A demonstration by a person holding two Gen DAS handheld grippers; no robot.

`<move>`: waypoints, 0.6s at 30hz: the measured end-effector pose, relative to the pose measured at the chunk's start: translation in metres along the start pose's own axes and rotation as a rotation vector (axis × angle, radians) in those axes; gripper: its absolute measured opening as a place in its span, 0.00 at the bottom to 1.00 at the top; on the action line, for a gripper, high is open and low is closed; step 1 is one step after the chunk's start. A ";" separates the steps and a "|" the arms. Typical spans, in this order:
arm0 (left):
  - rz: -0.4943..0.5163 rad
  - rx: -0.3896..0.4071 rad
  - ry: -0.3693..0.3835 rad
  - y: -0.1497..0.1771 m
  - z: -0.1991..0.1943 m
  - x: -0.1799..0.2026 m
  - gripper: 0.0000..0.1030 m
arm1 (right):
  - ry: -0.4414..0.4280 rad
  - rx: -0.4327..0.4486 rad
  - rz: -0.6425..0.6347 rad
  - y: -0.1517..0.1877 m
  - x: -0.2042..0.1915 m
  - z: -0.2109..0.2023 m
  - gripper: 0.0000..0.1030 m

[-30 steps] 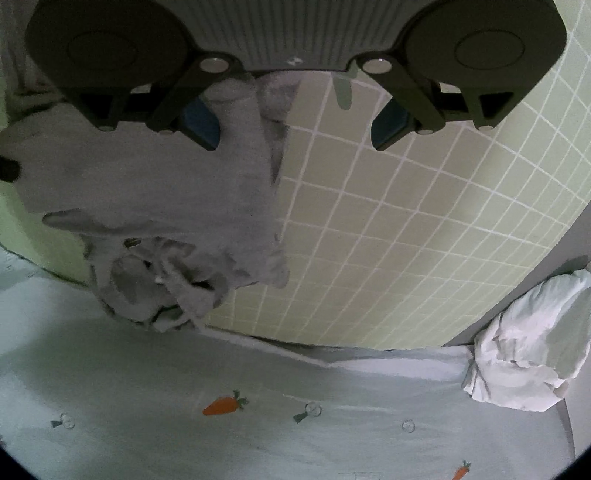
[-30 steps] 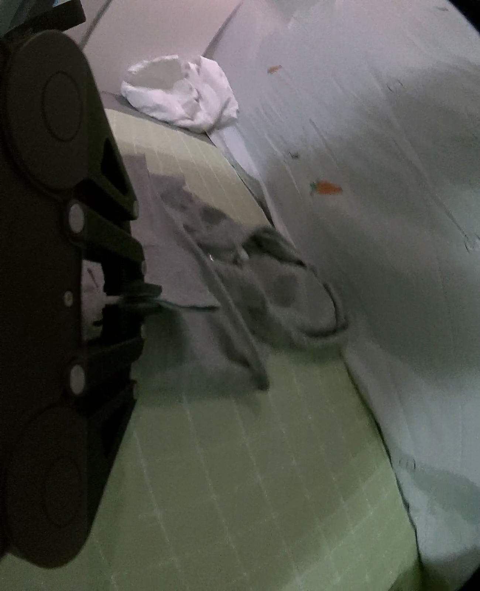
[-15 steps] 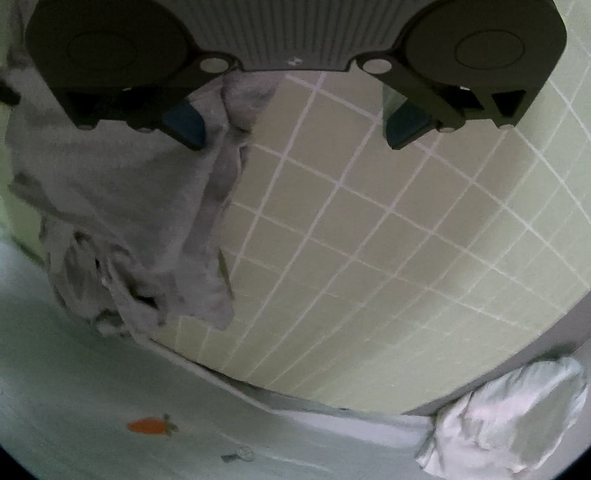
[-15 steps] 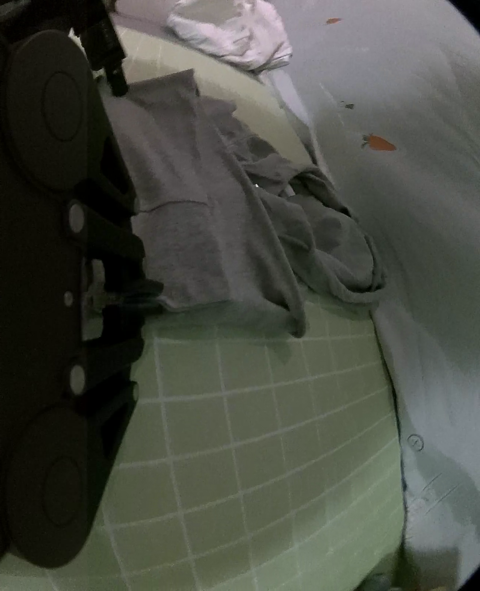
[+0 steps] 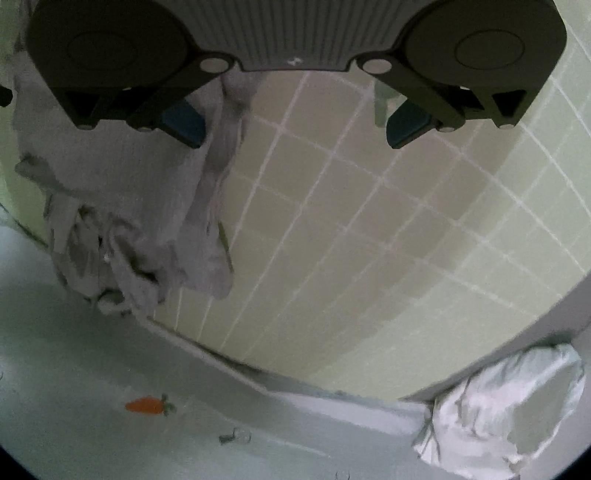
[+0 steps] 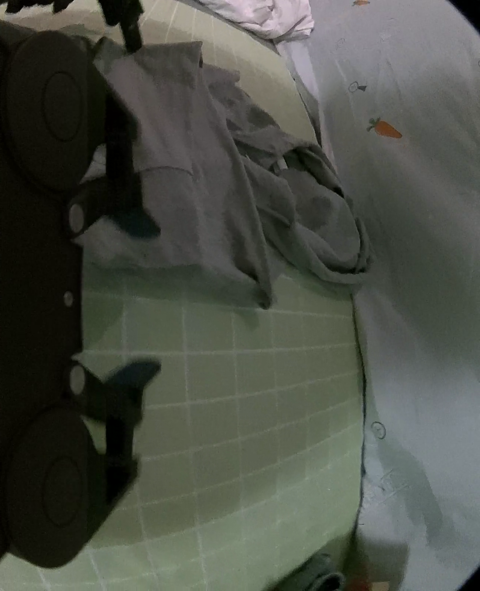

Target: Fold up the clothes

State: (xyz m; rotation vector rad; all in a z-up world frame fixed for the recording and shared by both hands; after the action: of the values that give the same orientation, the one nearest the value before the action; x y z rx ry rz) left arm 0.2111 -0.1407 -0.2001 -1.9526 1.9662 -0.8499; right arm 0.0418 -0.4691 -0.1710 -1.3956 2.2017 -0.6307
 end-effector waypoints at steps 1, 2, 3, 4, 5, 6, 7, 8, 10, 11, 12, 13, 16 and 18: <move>-0.005 0.012 0.008 -0.006 -0.001 0.000 1.00 | -0.002 0.008 -0.006 -0.003 0.001 0.000 0.93; -0.012 0.023 0.018 -0.013 -0.002 0.001 1.00 | -0.003 0.015 -0.011 -0.006 0.001 0.000 0.95; -0.019 0.035 0.029 -0.020 -0.003 0.003 1.00 | -0.004 0.024 -0.019 -0.009 0.002 0.000 0.99; -0.024 0.048 0.042 -0.027 -0.003 0.005 1.00 | -0.001 0.034 -0.028 -0.013 0.003 0.001 1.00; -0.023 0.062 0.053 -0.035 -0.002 0.008 1.00 | 0.001 0.047 -0.037 -0.017 0.004 0.003 1.00; -0.017 0.076 0.064 -0.042 -0.001 0.012 1.00 | 0.002 0.060 -0.046 -0.022 0.004 0.004 1.00; -0.010 0.093 0.076 -0.048 0.000 0.017 1.00 | 0.003 0.072 -0.055 -0.026 0.005 0.006 1.00; 0.000 0.116 0.087 -0.054 0.001 0.022 1.00 | 0.004 0.084 -0.064 -0.031 0.005 0.008 1.00; 0.030 0.151 0.108 -0.067 0.006 0.036 1.00 | 0.021 0.096 -0.061 -0.041 0.007 0.015 1.00; 0.051 0.153 0.118 -0.072 0.010 0.044 1.00 | 0.030 0.101 -0.060 -0.046 0.008 0.018 1.00; 0.075 0.150 0.129 -0.078 0.016 0.053 1.00 | 0.038 0.111 -0.059 -0.053 0.008 0.023 1.00; 0.098 0.152 0.134 -0.084 0.022 0.062 1.00 | 0.044 0.120 -0.060 -0.060 0.007 0.027 1.00; 0.154 0.164 0.144 -0.098 0.040 0.087 1.00 | 0.078 0.147 -0.071 -0.081 0.009 0.043 1.00; 0.178 0.168 0.173 -0.108 0.052 0.104 1.00 | 0.086 0.158 -0.077 -0.094 0.011 0.055 1.00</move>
State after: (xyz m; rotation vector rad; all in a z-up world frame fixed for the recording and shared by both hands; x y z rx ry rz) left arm 0.3210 -0.2465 -0.1583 -1.6323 2.0505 -1.1268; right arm 0.1371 -0.5222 -0.1598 -1.3996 2.1198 -0.8872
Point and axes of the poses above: each gripper's, at about its wrist camera, not at the fingertips, and z roughly the way its jaws point, x to its right, y to its underside, the point moved 4 cm from there along z, roughly the way its jaws point, and after that the axes turned 7 degrees about -z, right-handed, at the moved point
